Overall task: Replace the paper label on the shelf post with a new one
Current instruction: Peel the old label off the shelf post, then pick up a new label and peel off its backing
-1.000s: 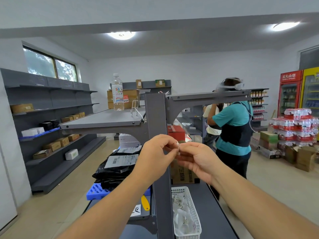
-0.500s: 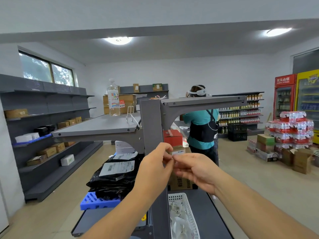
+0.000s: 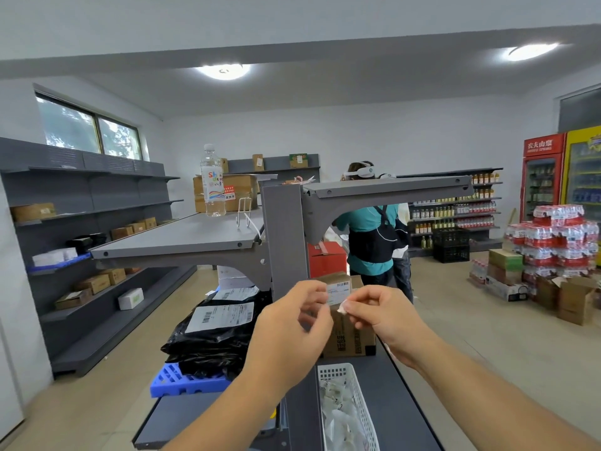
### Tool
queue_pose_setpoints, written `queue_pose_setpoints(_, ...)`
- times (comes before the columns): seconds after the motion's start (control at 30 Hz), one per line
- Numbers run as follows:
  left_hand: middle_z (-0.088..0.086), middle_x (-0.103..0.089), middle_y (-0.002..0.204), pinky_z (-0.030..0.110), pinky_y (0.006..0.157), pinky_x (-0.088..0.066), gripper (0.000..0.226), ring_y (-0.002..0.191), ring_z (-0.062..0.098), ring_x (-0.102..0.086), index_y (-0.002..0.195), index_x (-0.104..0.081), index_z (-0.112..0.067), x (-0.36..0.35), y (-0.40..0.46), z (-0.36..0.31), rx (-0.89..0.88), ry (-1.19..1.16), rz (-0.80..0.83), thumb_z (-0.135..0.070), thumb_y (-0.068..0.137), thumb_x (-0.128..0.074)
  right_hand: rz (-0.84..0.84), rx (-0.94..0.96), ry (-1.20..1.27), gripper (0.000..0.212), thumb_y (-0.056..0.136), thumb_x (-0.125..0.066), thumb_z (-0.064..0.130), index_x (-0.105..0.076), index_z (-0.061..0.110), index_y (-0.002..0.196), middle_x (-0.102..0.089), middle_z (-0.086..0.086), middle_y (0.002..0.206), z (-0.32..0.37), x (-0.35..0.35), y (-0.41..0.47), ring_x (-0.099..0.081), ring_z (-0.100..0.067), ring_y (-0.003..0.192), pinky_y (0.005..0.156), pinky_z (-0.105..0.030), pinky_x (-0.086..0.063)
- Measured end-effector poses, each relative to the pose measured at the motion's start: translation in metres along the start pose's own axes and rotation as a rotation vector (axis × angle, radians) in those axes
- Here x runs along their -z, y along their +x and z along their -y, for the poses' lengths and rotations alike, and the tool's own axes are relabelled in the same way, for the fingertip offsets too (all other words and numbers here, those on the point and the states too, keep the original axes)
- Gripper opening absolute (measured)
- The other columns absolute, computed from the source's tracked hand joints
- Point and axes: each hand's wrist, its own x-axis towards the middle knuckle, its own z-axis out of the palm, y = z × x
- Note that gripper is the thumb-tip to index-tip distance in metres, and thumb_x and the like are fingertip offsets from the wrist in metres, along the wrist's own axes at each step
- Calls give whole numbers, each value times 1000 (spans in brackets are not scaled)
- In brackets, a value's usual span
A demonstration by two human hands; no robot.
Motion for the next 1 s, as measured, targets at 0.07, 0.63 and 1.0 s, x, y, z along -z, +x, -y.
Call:
queue_pose_setpoints(0.07, -15, -75, 95, 16, 75, -56, 20, 90, 4, -70, 112, -69, -28, 4, 1, 3, 23, -11, -52, -16, 96, -66, -55, -22, -108, 6, 89, -77, 12, -77, 10, 94, -78, -15, 81, -11, 2, 6, -66, -14, 66, 66, -24, -58)
queue_pose_setpoints(0.63, -7, -68, 73, 22, 59, -52, 35, 72, 18, -63, 87, -60, -38, 42, -26, 54, 136, 149, -217, -4, 95, -63, -45, -125, -746, 2, 93, -68, 21, -68, 19, 93, -67, 9, 79, -131, -19, 34, -62, -10, 72, 55, -23, -44)
queue_pose_setpoints(1.0, -3, -70, 72, 20, 56, -52, 17, 70, 19, -64, 95, -69, -19, 65, -48, 89, 265, 214, -192, -5, 97, -61, 75, -193, -885, 22, 86, -63, 19, -73, 11, 68, -69, -2, 64, -155, -41, 40, -59, -13, 58, 44, -22, -38)
